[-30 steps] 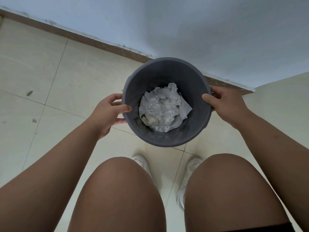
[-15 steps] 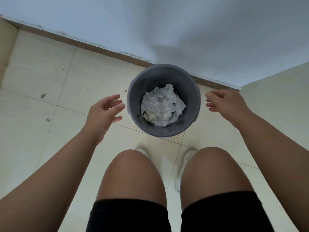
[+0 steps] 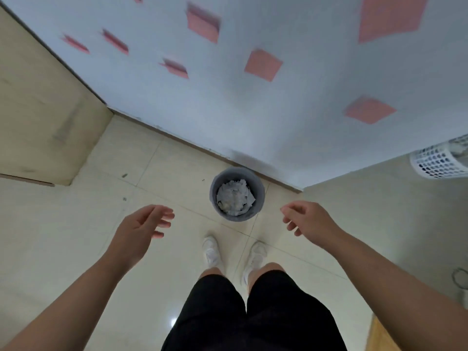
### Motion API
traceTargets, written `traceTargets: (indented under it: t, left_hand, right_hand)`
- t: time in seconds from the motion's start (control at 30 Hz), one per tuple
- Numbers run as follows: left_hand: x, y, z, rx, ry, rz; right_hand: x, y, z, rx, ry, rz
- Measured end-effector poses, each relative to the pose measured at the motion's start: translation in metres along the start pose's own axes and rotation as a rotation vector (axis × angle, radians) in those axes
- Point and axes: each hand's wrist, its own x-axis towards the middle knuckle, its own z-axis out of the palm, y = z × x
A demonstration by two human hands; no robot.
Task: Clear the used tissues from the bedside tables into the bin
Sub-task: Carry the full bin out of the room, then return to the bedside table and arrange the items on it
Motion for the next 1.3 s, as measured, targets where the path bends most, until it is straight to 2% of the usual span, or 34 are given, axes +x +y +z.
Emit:
traceTargets:
  t: [0.1, 0.23, 0.5, 0.7, 0.87, 1.07, 1.3]
  left_hand:
    - [-0.048, 0.002, -0.018, -0.078, 0.127, -0.046]
    - [-0.096, -0.015, -0.007, -0.243, 0.302, -0.126]
    - [-0.171, -0.037, 0.045, -0.418, 0.621, -0.174]
    - [-0.263, -0.066, 0.123, -0.617, 0.917, -0.307]
    - [-0.348, -0.107, 0.198, -0.809, 1.217, -0.440]
    - [-0.449, -0.138, 0.331, -0.993, 1.425, -0.642]
    - [-0.525, -0.152, 0.475, -1.229, 1.591, -0.788]
  right_hand:
    - [-0.033, -0.022, -0.009, -0.061, -0.042, -0.008]
    - [-0.045, -0.031, -0.019, -0.144, -0.104, -0.056]
    - [0.020, -0.074, -0.028, -0.397, -0.342, -0.294]
    - [0.028, -0.114, -0.002, -0.696, -0.576, -0.448]
    - [0.002, -0.122, 0.062, -0.978, -0.749, -0.583]
    - [-0.059, -0.084, 0.149, -1.284, -0.893, -0.729]
    - [-0.166, -0.009, 0.210, -1.478, -1.070, -0.867]
